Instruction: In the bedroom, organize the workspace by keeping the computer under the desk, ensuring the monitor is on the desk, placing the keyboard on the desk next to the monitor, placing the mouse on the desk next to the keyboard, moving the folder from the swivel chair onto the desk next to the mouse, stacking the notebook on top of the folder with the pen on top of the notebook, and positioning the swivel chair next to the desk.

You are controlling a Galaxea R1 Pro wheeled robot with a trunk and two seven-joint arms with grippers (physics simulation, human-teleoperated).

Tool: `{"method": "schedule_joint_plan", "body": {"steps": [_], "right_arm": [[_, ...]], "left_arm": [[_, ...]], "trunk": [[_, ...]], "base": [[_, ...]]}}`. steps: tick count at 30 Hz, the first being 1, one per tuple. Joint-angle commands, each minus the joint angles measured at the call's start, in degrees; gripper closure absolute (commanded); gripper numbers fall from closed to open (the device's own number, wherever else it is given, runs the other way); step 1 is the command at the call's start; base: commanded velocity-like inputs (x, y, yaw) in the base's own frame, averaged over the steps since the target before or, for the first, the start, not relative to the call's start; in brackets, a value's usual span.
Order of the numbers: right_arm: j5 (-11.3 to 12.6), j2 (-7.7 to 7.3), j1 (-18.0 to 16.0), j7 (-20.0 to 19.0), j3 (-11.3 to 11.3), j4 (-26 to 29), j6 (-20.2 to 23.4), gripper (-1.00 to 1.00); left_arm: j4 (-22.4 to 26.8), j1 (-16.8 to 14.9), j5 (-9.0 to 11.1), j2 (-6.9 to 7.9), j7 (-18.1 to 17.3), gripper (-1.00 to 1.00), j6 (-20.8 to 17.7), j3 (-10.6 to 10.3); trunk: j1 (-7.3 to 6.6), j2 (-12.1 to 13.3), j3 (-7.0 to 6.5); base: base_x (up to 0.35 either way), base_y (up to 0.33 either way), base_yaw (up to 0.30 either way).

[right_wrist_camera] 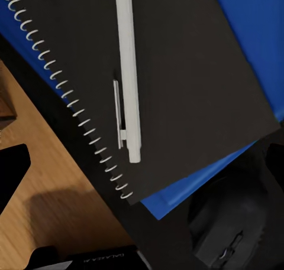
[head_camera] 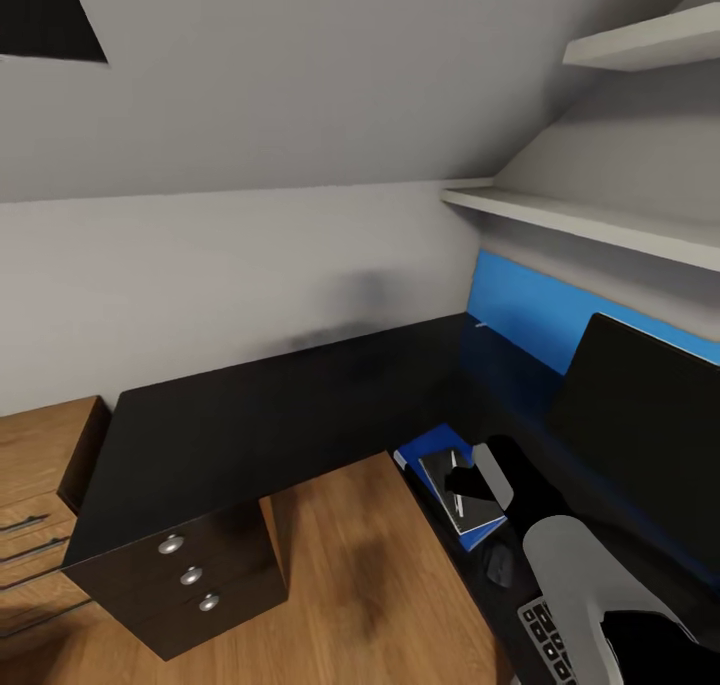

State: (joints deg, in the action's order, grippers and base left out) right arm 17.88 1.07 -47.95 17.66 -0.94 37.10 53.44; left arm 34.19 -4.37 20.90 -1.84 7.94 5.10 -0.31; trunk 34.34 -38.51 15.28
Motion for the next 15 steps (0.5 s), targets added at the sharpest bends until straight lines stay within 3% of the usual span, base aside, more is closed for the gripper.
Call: {"method": "schedule_joint_plan", "body": {"steps": [1,6,15], "right_arm": [[0.54,0.06,-0.03,0.53,-0.1,0.1,0.14,-1.0],[0.53,0.25,-0.03,0.66,-0.17,0.22,0.14,-1.0],[0.52,0.33,-0.03,0.65,-0.17,0.25,0.09,-1.0]], "left_arm": [[0.01,-0.02,0.37,-0.01,0.14,-1.0,0.17,-0.04],[0.01,-0.02,0.37,-0.01,0.14,-1.0,0.17,-0.04],[0.0,-0.04,0.37,-0.02,0.14,-1.0,0.16,-0.04]], "trunk": [[-0.21,0.35,-0.1],[-1.31,2.36,-1.0],[-3.29,5.97,-2.62]], "base": [[0.0,0.0,0.022],[0.0,0.0,0.153],[0.0,0.0,0.241]]}}
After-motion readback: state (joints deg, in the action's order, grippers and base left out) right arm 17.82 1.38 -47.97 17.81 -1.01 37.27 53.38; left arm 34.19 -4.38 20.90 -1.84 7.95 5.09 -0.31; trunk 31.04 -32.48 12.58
